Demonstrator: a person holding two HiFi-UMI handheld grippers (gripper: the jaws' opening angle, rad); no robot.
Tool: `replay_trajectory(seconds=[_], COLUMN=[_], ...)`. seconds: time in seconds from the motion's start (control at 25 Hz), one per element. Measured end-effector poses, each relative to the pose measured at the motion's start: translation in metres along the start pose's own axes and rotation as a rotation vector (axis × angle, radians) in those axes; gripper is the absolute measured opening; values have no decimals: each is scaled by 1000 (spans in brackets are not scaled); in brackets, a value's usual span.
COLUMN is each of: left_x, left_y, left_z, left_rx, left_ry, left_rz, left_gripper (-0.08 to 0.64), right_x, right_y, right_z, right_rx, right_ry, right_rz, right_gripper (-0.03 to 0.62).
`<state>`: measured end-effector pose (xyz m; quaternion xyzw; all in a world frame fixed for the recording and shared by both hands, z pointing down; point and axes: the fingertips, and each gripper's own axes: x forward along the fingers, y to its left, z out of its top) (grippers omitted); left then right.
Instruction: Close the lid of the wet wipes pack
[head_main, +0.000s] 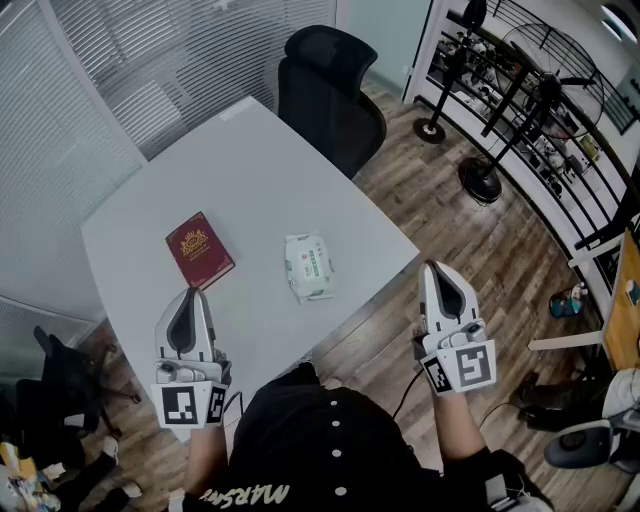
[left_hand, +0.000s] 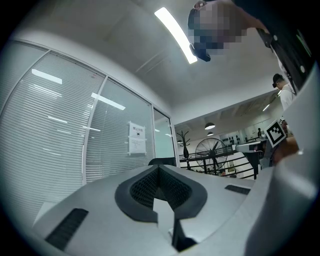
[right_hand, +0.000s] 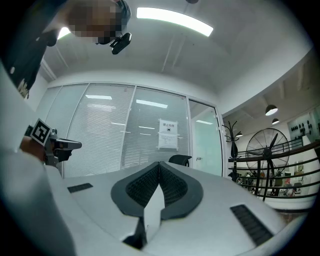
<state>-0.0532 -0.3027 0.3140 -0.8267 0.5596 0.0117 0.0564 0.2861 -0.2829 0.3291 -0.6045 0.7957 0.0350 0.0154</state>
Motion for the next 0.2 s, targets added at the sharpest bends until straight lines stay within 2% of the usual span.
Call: replay_trajectory(seconds=[0.2], left_x=[-2], left_y=[-1], left_z=[0], left_rx=[-2], left_ry=[-3], left_rz=[0], left_gripper=[8], right_x=[-1], right_y=[0], right_z=[1], right_rx=[-7], right_ry=[0], right_rz=[1], right_gripper=[28])
